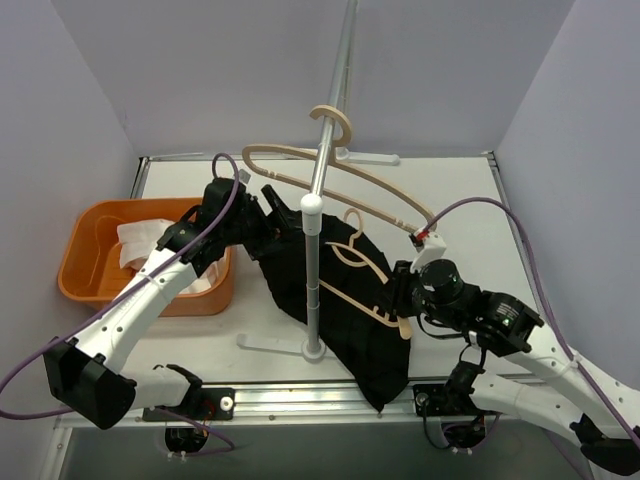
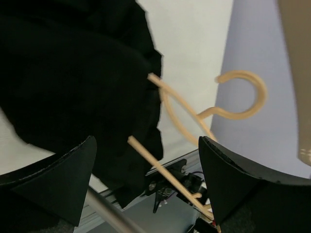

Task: Remove the skirt from the hanger

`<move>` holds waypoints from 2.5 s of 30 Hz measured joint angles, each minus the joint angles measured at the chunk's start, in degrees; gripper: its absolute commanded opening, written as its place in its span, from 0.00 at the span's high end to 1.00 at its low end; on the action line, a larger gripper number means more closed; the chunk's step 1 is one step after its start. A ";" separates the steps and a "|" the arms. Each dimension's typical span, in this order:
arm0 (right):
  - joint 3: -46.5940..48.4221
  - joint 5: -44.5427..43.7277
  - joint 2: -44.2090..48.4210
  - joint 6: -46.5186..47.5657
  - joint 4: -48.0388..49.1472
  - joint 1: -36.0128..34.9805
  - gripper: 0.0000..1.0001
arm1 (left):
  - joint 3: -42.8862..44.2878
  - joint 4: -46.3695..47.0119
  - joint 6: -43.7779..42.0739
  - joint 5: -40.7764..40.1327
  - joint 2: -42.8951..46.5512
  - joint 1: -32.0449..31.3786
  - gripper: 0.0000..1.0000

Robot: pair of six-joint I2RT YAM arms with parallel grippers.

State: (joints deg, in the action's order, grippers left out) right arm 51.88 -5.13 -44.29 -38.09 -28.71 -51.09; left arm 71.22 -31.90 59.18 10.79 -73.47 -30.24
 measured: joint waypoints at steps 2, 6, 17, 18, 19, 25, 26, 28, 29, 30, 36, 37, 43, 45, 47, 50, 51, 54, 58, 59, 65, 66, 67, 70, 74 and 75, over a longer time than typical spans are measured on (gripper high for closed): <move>0.04 -2.49 2.12 -2.12 -2.27 0.00 1.00 | 0.00 -3.30 -1.44 -1.18 -0.02 -0.11 0.06; 0.09 -4.83 5.03 -4.59 -5.03 0.00 1.00 | -0.13 -6.23 -3.41 -2.64 -0.33 -1.55 0.06; 0.13 -4.96 6.05 -6.78 -5.84 0.00 1.00 | -0.46 -5.60 -5.53 -5.09 -8.66 -11.43 0.06; 0.15 -4.96 6.05 -6.84 -5.84 0.00 1.00 | -0.07 -5.64 -5.64 -5.49 -9.79 -12.09 0.06; 0.20 -4.96 6.08 -6.88 -5.86 0.00 1.00 | 0.61 -5.88 -5.70 -6.12 -10.95 -12.72 0.06; 1.22 -4.94 6.27 -6.93 -6.23 0.00 1.00 | 4.35 -6.05 -6.71 -9.79 -15.78 -13.92 0.06; 1.42 -4.94 6.29 -6.93 -6.25 0.00 1.00 | 4.90 -6.12 -7.02 -10.38 -16.26 -13.92 0.06; 1.77 -4.94 6.34 -6.97 -6.25 0.00 1.00 | 6.27 -6.12 -7.63 -11.32 -17.44 -13.92 0.06; 1.84 -4.94 6.43 -7.02 -6.25 0.00 1.00 | 7.08 -6.03 -7.98 -11.82 -18.25 -13.90 0.06; 1.86 -4.94 6.58 -7.10 -6.29 0.00 1.00 | 7.52 -6.01 -8.24 -12.09 -18.93 -13.84 0.06; 2.34 -4.96 7.50 -7.41 -6.95 0.00 1.00 | 7.61 -5.86 -9.05 -13.68 -21.18 -12.87 0.28; 2.40 -4.96 7.67 -7.52 -7.08 0.00 1.00 | 7.32 -5.62 -9.09 -13.79 -21.20 -12.59 0.37; 3.30 -5.53 8.13 -7.78 -8.96 0.00 1.00 | 4.57 -4.59 -9.84 -14.01 -21.18 -10.34 0.86; 3.74 -6.10 8.17 -7.82 -9.62 0.00 1.00 | 3.89 -4.81 -10.10 -13.99 -21.05 -9.90 0.97; 4.17 -6.69 8.31 -7.87 -10.25 0.00 1.00 | 3.52 -4.83 -10.32 -13.94 -20.39 -9.84 0.98; 5.84 -8.35 8.31 -7.91 -12.39 0.00 1.00 | 2.89 -5.14 -10.36 -13.75 -17.38 -9.84 0.98; 6.67 -8.92 8.26 -7.89 -13.31 0.00 1.00 | 2.71 -5.31 -10.36 -13.75 -16.06 -9.84 0.98; 10.40 -10.69 7.82 -7.56 -16.11 0.00 1.00 | 2.29 -5.66 -10.45 -13.18 -12.07 -9.27 0.98; 16.85 -14.21 6.88 -6.69 -19.65 0.00 1.00 | 1.14 -6.23 -10.58 -12.15 -8.22 -6.86 0.98; 18.73 -15.61 6.51 -6.40 -20.74 0.00 1.00 | 0.39 -6.34 -10.60 -11.93 -7.41 -6.14 0.98; 24.26 -22.34 4.70 -4.94 -23.47 0.00 1.00 | -4.35 -7.26 -10.56 -10.19 -4.70 -3.98 0.98; 24.26 -22.71 4.61 -4.96 -23.67 0.00 1.00 | -4.81 -7.45 -10.58 -9.79 -4.57 -3.76 0.98; 24.22 -22.99 4.55 -5.05 -24.13 0.00 1.00 | -5.05 -7.61 -10.58 -9.40 -4.52 -3.58 0.98; 23.78 -24.02 4.68 -5.60 -25.68 0.00 1.00 | -5.09 -7.78 -10.73 -8.66 -4.42 -2.97 0.98; 24.28 -27.19 4.42 -7.06 -28.87 0.00 1.00 | -4.17 -9.44 -11.39 -7.80 -3.80 -2.75 0.98; 24.72 -28.02 4.13 -7.17 -29.64 0.00 1.00 | -3.87 -9.97 -11.45 -7.61 -3.32 -2.73 0.98</move>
State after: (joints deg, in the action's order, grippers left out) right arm 76.60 -33.15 -40.16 -45.25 -58.35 -51.09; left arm 67.35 -41.87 47.72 3.18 -76.79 -32.97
